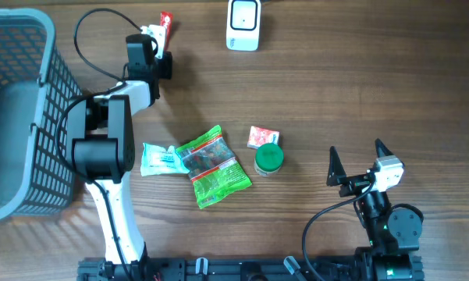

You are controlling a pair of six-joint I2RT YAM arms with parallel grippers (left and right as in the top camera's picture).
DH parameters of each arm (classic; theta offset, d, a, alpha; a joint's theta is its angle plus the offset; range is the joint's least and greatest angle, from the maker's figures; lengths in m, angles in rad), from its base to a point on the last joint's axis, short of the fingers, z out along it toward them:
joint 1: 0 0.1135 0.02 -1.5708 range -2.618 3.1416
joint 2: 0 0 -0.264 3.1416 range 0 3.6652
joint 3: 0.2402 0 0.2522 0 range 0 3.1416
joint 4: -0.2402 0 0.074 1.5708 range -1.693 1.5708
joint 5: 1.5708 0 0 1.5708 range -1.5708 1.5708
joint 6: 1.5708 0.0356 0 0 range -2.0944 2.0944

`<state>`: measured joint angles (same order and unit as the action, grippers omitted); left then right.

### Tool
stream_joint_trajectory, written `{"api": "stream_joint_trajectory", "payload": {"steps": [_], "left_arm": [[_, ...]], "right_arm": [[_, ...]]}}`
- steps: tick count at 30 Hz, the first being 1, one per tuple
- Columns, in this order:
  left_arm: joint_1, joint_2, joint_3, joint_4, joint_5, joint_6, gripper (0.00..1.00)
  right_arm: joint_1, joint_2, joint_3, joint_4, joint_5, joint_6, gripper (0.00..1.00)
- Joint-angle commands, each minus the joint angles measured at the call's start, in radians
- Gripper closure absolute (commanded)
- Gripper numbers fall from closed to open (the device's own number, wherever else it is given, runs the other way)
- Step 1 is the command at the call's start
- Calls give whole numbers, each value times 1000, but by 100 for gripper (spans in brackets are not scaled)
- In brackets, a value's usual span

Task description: Scan the item barcode

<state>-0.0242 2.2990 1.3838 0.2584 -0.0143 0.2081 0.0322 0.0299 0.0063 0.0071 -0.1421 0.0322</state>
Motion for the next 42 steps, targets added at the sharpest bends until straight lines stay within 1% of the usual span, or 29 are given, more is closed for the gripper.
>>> {"api": "stream_joint_trajectory", "payload": {"steps": [1,4,6,10,11,14,16,17,18,20,24,28,29,32,37,40,42], "left_arm": [[6,-29,-29,-116,-77,-39,96],[-8,-132,-29,-185,-72,-94,96],[-19,-215,-29,-261,-31,-142,96],[-40,-352,-29,-444,134,-251,96],[-54,-403,-29,-539,193,-312,96],[-80,-447,-29,-674,312,-457,96],[-100,-450,-29,-746,416,-513,96],[-115,-449,-29,-794,489,-512,96],[-129,-444,-29,-829,529,-513,96],[-161,-437,-29,-891,584,-513,96],[-226,-435,-29,-985,661,-569,96],[-280,-435,-29,-1021,813,-573,96],[-293,-435,-29,-1023,858,-594,96],[-311,-435,-29,-1023,928,-644,96],[-314,-435,-29,-1035,923,-665,96],[-321,-435,-29,-1038,780,-665,96],[-341,-434,-29,-1045,612,-665,96]], "right_arm": [[5,-1,-1,4,-13,13,0],[5,-1,-1,4,-13,13,1],[5,-1,-1,4,-13,13,0],[5,-1,-1,4,-13,13,0],[5,-1,-1,4,-13,13,0],[5,-1,-1,4,-13,13,0],[5,-1,-1,4,-13,12,0],[5,-1,-1,4,-13,13,0],[5,-1,-1,4,-13,13,0],[5,-1,-1,4,-13,13,0],[5,-1,-1,4,-13,13,0],[5,-1,-1,4,-13,13,0],[5,-1,-1,4,-13,13,0],[5,-1,-1,4,-13,13,0],[5,-1,-1,4,-13,13,0],[5,-1,-1,4,-13,13,0],[5,-1,-1,4,-13,13,0]]}}
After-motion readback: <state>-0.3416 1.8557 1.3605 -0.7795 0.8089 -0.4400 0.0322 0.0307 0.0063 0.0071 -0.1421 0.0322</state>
